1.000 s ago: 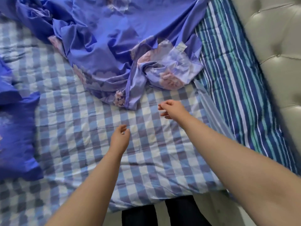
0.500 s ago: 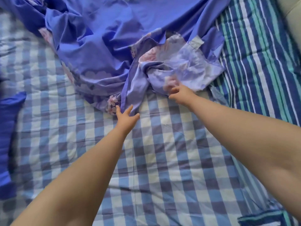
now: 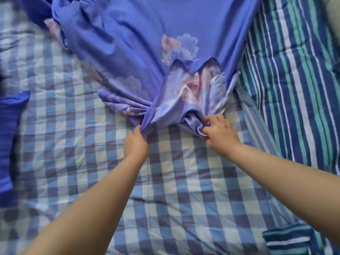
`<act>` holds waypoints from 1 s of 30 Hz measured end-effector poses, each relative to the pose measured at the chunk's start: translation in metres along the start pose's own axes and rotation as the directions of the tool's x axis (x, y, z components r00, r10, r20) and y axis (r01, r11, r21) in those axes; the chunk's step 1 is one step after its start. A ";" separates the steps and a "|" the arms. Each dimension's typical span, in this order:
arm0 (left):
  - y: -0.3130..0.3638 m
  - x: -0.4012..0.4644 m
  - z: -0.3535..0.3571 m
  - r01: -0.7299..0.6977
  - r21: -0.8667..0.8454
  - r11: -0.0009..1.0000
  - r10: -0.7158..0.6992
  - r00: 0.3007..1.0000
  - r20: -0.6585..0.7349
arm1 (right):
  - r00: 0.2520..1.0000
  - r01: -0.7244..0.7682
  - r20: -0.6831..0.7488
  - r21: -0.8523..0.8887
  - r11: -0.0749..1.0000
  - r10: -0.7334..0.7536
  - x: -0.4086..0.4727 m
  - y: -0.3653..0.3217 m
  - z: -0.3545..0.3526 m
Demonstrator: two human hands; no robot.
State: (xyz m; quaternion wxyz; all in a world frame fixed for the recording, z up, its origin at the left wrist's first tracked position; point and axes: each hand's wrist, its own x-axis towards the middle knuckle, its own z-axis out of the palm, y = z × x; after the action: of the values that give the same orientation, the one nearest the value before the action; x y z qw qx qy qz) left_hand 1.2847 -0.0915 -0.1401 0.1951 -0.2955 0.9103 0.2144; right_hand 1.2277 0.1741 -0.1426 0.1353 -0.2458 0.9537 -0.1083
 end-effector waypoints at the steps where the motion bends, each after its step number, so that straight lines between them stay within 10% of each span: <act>1: -0.007 -0.012 0.001 -0.036 0.177 0.984 0.036 0.999 0.004 | 0.998 0.055 -0.021 -0.105 0.993 -0.057 -0.011 0.002 0.004; 7: -0.042 -0.071 0.011 -0.540 0.520 0.662 0.655 0.754 -0.051 | 0.948 0.249 -0.120 -0.306 0.919 -0.296 -0.051 0.008 -0.020; 11: -0.026 -0.114 0.000 -0.625 0.354 0.695 0.637 0.765 0.101 | 0.985 0.115 -0.107 -0.196 0.974 -0.138 -0.077 0.012 -0.051; 15: -0.015 -0.164 0.024 -0.417 0.233 0.879 0.363 0.900 0.242 | 0.995 -0.099 -0.037 -0.390 0.915 0.092 -0.116 0.017 -0.056; 19: -0.012 -0.217 0.043 -0.577 0.283 0.766 0.442 0.792 0.420 | 0.890 -0.366 0.082 -0.458 0.810 0.448 -0.165 -0.014 -0.053; 22: -0.011 -0.242 0.043 -0.702 0.300 0.645 0.529 0.695 0.487 | 0.994 0.042 0.108 -0.390 0.920 0.000 -0.194 -0.048 -0.029; 24: -0.007 -0.251 0.040 -0.771 0.246 0.588 0.634 0.627 0.453 | 0.934 0.348 0.217 -0.381 0.856 -0.284 -0.206 -0.071 -0.020; 30: -0.013 -0.247 0.021 -0.725 0.316 0.611 0.675 0.687 0.270 | 0.908 0.387 0.260 -0.225 0.894 -0.328 -0.236 -0.094 -0.032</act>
State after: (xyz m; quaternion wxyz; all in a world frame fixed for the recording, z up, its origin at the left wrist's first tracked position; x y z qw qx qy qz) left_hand 1.4828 0.0215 -0.0419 0.2076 0.1444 0.9622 0.1013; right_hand 1.4580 0.2158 -0.0381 0.1805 -0.4441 0.8772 0.0273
